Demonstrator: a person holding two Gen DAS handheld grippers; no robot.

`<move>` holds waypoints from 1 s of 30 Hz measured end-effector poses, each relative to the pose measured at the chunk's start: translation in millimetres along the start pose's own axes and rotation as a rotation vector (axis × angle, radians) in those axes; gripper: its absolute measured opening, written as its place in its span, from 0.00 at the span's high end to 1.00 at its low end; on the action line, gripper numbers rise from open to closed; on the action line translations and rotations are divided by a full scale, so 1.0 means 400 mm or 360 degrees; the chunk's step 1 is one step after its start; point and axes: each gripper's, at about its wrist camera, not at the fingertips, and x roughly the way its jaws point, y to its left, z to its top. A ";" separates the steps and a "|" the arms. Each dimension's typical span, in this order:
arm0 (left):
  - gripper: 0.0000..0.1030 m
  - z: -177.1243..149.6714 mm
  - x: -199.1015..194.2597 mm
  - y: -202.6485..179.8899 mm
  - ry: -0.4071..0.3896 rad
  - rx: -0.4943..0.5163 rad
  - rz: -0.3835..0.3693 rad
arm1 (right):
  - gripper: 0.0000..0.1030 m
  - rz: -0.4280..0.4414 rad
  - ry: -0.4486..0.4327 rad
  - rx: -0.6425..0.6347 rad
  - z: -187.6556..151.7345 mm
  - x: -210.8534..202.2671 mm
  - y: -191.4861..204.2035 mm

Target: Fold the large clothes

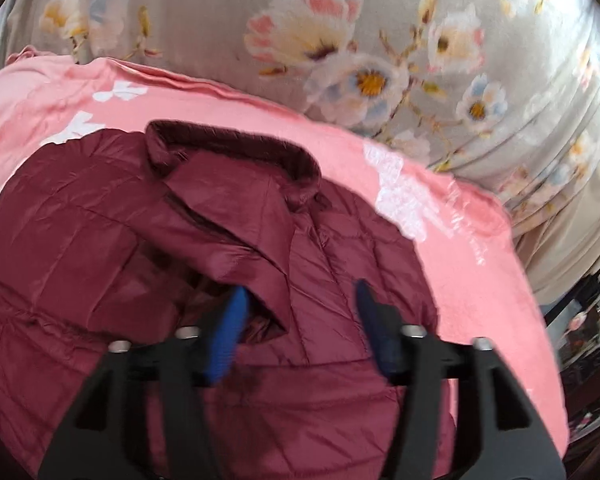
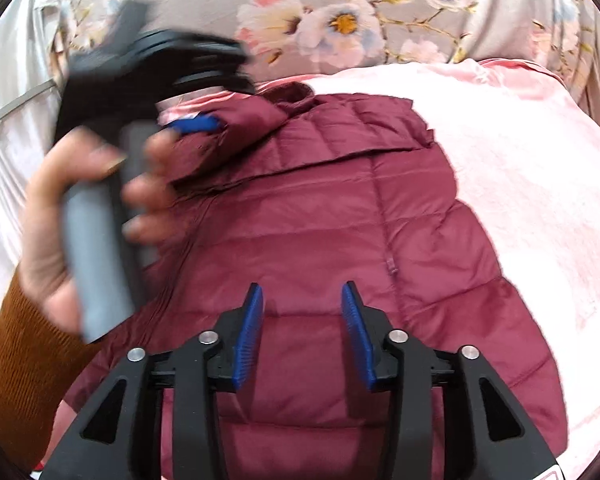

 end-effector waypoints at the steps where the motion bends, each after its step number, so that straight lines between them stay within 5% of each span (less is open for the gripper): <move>1: 0.29 0.004 -0.034 0.025 -0.0033 -0.0019 -0.0018 | 0.52 -0.0001 -0.0021 0.0002 0.014 -0.004 -0.004; 9: 0.19 0.045 -0.212 0.361 -0.0199 -0.0534 -0.0019 | 0.38 0.0079 -0.0124 0.0029 0.163 0.040 0.019; 17: 0.20 0.012 -0.179 0.641 -0.0094 -0.0977 0.0086 | 0.36 0.0100 0.0006 -0.0014 0.230 0.199 0.109; 26: 0.25 0.010 -0.122 0.691 -0.0028 -0.1119 0.0004 | 0.36 0.0067 0.0068 0.0088 0.287 0.316 0.142; 30: 0.33 0.034 -0.089 0.677 0.0008 -0.1079 0.0093 | 0.38 -0.0018 0.0025 0.0165 0.320 0.336 0.110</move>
